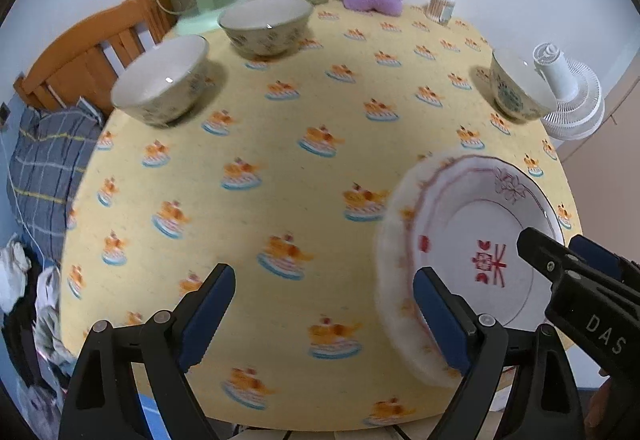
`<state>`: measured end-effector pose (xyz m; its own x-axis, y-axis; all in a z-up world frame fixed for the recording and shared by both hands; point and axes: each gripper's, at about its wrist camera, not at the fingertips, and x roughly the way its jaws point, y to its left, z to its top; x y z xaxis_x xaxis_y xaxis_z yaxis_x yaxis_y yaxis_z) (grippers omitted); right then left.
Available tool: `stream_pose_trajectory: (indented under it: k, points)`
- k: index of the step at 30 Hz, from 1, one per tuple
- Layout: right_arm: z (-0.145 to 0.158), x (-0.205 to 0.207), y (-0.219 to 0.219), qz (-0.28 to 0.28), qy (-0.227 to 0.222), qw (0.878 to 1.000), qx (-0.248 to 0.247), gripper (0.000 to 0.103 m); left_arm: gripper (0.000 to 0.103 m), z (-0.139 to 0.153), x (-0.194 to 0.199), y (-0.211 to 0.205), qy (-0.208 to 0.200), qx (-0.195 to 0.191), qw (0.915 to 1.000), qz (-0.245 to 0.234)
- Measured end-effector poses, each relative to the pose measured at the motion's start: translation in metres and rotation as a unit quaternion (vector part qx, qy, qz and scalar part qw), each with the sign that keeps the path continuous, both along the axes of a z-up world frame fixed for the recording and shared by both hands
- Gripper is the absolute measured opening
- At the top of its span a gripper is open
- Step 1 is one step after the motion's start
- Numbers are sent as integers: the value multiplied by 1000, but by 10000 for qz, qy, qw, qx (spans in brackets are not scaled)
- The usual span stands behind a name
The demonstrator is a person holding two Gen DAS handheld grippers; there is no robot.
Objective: Organize plates and bowls
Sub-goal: 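Lower the red-rimmed plate onto the flower plates and open both grippers, then move both grippers to the large floral bowl and grasp its rim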
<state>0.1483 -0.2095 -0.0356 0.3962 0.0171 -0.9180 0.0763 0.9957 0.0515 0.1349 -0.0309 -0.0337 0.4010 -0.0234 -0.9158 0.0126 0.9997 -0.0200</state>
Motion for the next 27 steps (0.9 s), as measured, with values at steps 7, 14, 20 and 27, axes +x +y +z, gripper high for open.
stream_pose_trajectory:
  k: [7,14,20,27]
  points:
    - [17,-6,59,-22,-298,9995,58,71,91,16,4,53,-240,64,9996,-142]
    - [25,-6,122,-14,-624,9979,146,71,89,23,11,104,-448,114,9986,-266]
    - [32,9,163,20,-704,9974,139,71,89,31,30,145,-513,65,9986,-101]
    - [45,45,192,8,-932,9954,201,71,86,41,64,172,-732,60,9971,174]
